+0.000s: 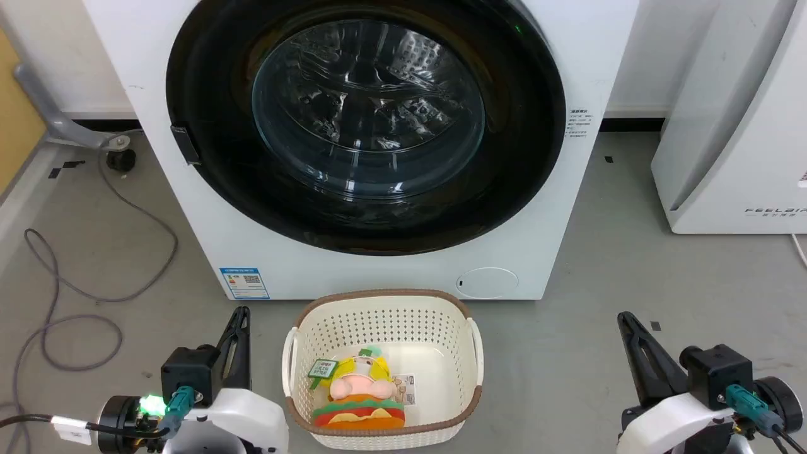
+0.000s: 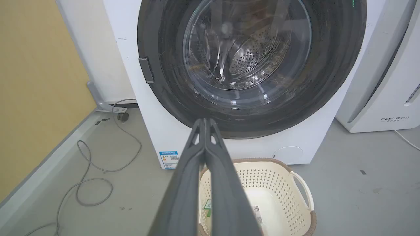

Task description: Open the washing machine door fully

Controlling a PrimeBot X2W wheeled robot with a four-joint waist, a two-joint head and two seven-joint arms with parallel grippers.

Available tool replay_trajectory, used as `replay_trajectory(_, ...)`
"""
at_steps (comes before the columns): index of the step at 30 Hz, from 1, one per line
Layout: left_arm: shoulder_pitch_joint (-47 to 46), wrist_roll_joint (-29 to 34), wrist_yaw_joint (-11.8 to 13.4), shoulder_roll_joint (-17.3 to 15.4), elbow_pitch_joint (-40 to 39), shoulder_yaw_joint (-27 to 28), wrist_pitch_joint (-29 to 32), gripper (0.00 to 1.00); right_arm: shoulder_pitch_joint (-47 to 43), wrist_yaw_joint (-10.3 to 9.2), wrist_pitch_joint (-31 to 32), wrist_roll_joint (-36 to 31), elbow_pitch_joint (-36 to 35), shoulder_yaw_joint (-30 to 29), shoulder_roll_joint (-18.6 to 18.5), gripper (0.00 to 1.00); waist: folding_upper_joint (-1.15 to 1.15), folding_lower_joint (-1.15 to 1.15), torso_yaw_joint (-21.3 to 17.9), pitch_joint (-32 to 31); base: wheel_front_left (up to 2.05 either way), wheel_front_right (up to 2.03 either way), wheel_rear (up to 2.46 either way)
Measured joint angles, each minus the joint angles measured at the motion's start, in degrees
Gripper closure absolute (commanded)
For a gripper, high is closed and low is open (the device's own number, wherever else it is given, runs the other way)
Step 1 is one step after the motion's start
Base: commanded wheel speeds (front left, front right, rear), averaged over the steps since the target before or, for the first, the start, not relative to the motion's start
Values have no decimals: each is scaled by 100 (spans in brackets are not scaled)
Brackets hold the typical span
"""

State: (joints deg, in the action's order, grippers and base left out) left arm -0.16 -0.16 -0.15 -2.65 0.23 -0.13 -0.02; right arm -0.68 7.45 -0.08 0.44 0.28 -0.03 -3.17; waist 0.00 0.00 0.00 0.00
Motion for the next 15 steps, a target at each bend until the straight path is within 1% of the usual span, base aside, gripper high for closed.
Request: replay_trajectory(15,0,0,0,0,0,0,0,100,0,0,0,0,0,0,0,100,0,0,0,0,0,0,0)
